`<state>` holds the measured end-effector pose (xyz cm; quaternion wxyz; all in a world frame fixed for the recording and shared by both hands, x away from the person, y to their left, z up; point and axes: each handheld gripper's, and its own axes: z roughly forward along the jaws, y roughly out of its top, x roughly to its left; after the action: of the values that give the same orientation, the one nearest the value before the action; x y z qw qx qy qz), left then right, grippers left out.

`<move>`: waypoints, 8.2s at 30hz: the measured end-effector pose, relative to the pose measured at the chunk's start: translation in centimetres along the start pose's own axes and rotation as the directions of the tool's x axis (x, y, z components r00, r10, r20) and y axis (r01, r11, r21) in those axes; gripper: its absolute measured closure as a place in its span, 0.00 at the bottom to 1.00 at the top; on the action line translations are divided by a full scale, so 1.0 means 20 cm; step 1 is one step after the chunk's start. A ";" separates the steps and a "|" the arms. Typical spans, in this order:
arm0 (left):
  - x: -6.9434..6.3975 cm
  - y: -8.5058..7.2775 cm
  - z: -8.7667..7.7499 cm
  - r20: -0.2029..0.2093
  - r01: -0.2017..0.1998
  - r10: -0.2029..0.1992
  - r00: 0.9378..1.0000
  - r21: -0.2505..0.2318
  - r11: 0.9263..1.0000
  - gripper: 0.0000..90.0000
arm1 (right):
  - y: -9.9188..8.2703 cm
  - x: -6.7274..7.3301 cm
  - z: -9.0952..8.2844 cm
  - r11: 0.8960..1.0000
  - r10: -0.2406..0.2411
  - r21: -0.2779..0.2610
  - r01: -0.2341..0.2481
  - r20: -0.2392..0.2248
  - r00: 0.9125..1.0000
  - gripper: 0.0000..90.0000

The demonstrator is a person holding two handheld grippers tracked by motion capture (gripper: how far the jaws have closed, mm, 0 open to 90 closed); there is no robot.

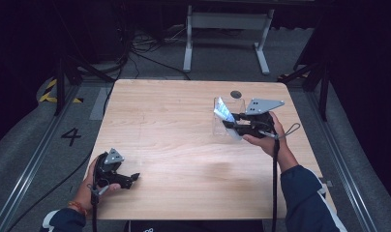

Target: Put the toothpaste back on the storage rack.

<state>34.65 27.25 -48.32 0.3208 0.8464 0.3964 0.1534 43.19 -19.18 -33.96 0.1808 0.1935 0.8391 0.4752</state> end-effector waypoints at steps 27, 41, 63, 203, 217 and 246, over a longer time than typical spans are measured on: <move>0.00 0.00 0.00 0.000 0.000 0.000 1.000 0.000 1.000 0.00 | 0.06 -0.23 0.02 0.997 0.064 -0.043 -0.060 0.099 0.993 0.74; 0.00 0.00 0.00 0.000 0.000 0.000 1.000 0.000 1.000 0.00 | 0.06 -0.32 0.07 0.993 0.109 -0.054 -0.103 0.122 0.987 0.74; 0.00 0.00 0.00 0.000 0.001 -0.001 1.000 0.000 1.000 0.00 | -0.02 -0.38 0.19 0.990 0.139 -0.007 -0.140 0.134 0.981 0.74; 0.00 0.00 0.00 0.000 0.001 -0.001 1.000 -0.001 1.000 0.00 | -0.23 -0.19 0.02 0.969 0.067 0.222 -0.111 0.199 0.978 0.41; 0.00 0.00 0.00 0.000 0.001 -0.001 1.000 0.000 1.000 0.00 | -0.30 -0.14 -0.06 0.971 0.039 0.223 -0.088 0.213 0.976 0.39; 0.00 0.00 0.00 0.000 0.001 -0.001 1.000 0.000 1.000 0.00 | -0.56 -0.02 -0.16 0.945 0.014 0.316 -0.082 0.213 0.977 0.36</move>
<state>34.65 27.25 -48.33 0.3210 0.8462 0.3966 0.1534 40.24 -27.01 -42.15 0.2218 0.2896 0.8771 0.3126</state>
